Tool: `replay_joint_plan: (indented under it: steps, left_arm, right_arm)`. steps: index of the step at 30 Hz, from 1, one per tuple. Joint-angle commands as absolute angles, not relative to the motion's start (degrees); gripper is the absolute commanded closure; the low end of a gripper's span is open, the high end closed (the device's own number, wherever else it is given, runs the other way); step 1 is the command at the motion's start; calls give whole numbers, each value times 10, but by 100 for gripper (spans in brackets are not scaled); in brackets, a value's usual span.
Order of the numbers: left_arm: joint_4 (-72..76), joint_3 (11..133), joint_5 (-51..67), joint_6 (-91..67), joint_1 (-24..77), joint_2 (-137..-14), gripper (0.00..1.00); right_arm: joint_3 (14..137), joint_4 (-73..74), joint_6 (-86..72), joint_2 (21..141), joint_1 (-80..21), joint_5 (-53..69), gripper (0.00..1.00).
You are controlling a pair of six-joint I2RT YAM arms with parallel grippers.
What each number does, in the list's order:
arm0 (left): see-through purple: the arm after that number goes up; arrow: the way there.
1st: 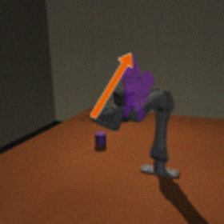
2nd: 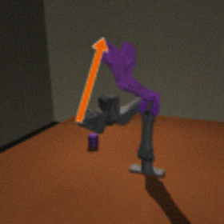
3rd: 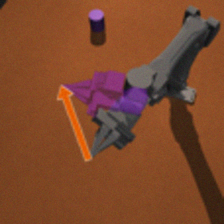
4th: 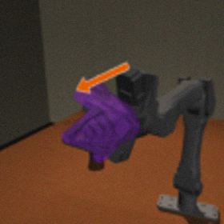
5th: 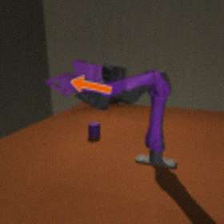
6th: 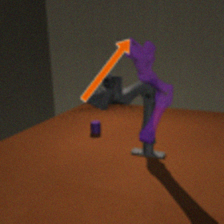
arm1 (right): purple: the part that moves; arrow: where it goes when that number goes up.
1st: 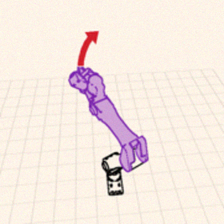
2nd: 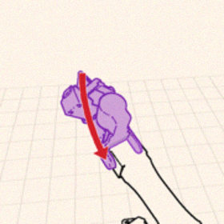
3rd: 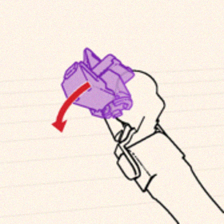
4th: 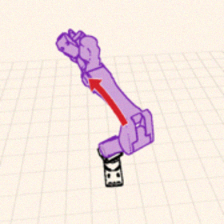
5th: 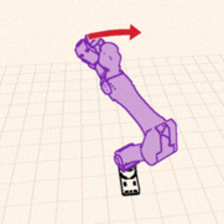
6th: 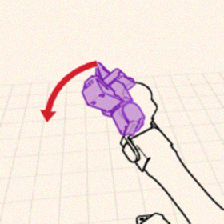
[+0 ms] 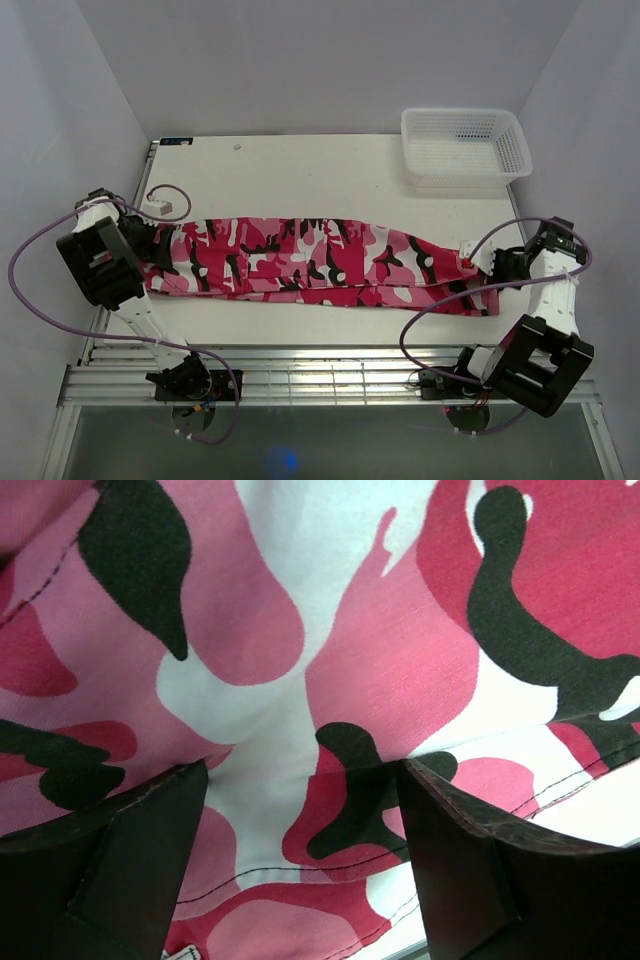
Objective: Fold and stack the trousers
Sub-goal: Fold the trousers
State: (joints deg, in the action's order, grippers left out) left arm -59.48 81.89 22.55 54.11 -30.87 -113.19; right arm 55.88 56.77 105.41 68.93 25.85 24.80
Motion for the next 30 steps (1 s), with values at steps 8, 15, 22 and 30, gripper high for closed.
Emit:
replay_joint_plan:
  steps: [8,15,22,30]
  left_arm:
    - [-614,881,221,540,-334,-1188,12]
    - [-704,911,396,675,-310,-1068,12]
    - [-685,751,357,751,-162,-921,15]
    - [-573,590,310,727,-29,-858,21]
  right_arm:
    - [508,482,1106,709,320,158,11]
    - [675,585,1046,809,337,218,34]
    - [652,639,1073,792,336,233,25]
    - [548,589,1020,732,308,232,23]
